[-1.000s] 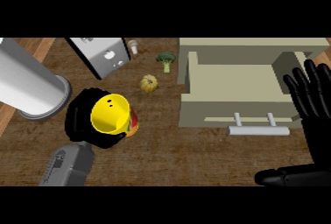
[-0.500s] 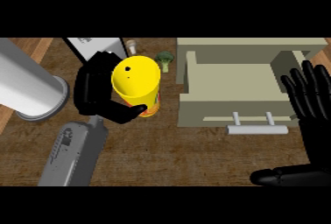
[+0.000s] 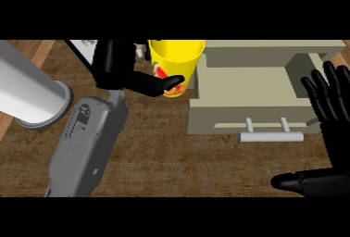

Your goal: Pick up the cup, place it into the drawer and close the drawer

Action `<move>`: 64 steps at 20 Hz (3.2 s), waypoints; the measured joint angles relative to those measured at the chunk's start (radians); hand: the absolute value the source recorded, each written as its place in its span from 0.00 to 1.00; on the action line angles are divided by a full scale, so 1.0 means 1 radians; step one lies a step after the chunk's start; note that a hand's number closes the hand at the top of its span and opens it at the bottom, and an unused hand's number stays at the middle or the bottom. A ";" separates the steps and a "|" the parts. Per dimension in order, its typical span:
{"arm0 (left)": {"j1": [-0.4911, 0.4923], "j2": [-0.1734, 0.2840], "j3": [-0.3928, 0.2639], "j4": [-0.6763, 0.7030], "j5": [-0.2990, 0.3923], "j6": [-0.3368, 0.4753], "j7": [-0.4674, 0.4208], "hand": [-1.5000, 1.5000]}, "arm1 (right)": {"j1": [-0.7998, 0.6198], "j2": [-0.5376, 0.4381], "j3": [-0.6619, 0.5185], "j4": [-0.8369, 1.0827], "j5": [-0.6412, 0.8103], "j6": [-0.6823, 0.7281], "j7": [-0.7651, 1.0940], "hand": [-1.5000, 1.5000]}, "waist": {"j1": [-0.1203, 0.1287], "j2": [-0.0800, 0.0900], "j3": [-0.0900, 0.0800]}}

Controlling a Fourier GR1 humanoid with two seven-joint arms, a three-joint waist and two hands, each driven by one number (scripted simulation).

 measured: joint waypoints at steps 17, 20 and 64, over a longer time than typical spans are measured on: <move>-0.356 -0.008 -0.096 0.421 0.060 0.172 -0.012 1.00 | 0.000 0.000 0.000 0.002 0.001 0.008 -0.002 0.00 | -0.017 0.004 0.000; -0.396 -0.008 -0.143 0.495 0.109 0.212 -0.045 1.00 | -0.011 0.000 0.000 0.007 0.005 0.001 0.008 0.00 | -0.021 0.004 0.000; -0.552 0.008 -0.473 0.767 0.557 0.250 -0.251 0.00 | -0.028 -0.009 -0.008 -0.008 -0.146 0.076 0.024 1.00 | -0.032 0.005 0.000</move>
